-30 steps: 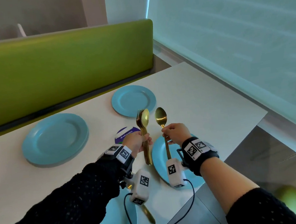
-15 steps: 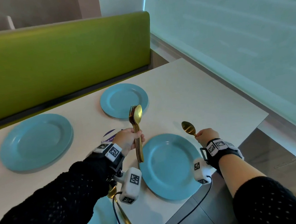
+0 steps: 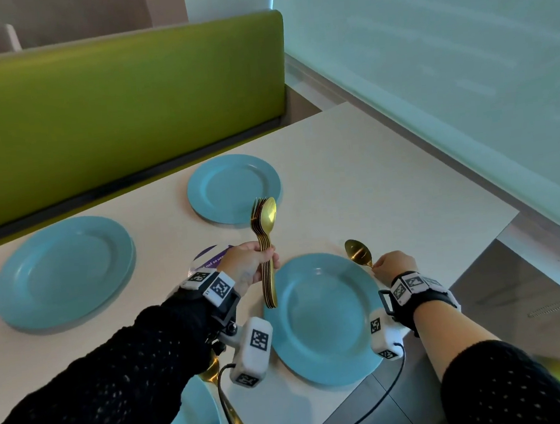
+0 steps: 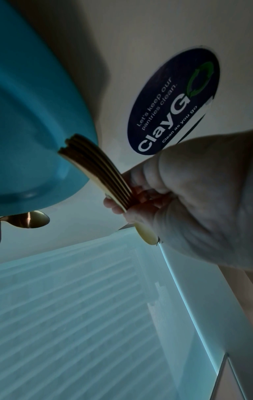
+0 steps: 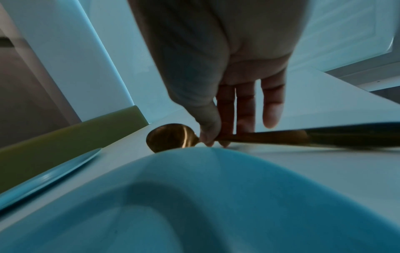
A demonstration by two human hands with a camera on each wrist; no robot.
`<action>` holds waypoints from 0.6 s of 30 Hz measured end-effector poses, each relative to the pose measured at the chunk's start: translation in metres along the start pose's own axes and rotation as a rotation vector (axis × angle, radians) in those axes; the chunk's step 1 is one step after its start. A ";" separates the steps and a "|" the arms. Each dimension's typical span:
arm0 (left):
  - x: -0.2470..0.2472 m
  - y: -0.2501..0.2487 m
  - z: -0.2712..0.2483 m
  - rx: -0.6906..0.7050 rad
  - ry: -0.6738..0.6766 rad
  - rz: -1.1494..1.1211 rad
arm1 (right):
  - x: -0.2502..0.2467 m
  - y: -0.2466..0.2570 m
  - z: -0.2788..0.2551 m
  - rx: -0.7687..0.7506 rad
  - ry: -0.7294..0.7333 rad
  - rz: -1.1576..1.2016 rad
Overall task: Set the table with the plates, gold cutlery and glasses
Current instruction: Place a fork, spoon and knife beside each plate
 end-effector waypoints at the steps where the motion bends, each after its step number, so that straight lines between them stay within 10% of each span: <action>1: 0.000 0.001 0.000 0.000 0.002 0.000 | 0.001 0.000 0.001 0.000 -0.004 0.001; 18: -0.006 0.002 -0.010 -0.001 -0.023 -0.015 | 0.006 0.004 -0.004 0.032 -0.052 0.094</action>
Point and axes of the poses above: each hand's wrist, its own z-axis towards the middle knuckle, its own x-axis out of the palm, y = z × x, the point moved 1 cm from there along z, towards the middle knuckle, and after that the axes turned 6 degrees about z, right-handed, at the moved point
